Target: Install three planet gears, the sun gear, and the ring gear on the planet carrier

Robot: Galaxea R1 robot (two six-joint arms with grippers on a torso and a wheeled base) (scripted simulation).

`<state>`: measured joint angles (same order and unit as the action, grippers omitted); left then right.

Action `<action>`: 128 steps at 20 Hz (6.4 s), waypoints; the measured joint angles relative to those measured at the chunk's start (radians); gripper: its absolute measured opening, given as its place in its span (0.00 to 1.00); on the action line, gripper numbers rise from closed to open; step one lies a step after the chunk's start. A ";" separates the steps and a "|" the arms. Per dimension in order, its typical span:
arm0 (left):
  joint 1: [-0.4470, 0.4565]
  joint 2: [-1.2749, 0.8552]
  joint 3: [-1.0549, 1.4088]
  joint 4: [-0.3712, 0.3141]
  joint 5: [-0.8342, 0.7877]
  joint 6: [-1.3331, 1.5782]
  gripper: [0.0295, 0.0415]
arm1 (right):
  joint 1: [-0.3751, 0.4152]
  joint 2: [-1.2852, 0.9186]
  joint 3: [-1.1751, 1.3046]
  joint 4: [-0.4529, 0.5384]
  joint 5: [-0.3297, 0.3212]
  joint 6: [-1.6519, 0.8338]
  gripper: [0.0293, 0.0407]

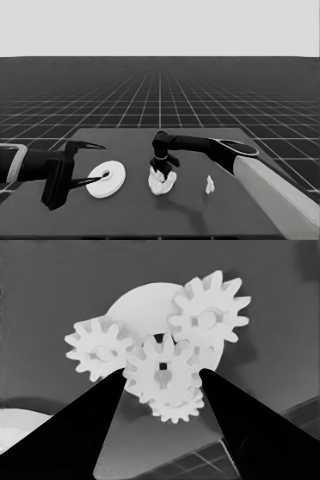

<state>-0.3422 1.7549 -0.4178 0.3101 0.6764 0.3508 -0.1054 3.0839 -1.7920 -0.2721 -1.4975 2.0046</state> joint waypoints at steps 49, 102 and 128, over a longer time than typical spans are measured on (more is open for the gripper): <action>0.000 0.000 0.000 0.000 0.000 0.000 0.75 | 0.133 -0.017 0.072 0.111 -0.040 -0.627 0.81; 0.274 0.608 -0.992 -0.223 0.827 -1.300 0.44 | -0.249 -1.325 1.405 -0.426 0.317 -1.689 0.81; 0.415 1.360 -1.397 -0.079 0.830 -1.616 0.44 | -0.249 -1.325 1.405 -0.426 0.317 -1.689 0.81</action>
<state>0.0731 3.1153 -1.8152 0.2310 1.5066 -1.2649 -0.3547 1.7592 -0.3868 -0.6977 -1.1801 0.3159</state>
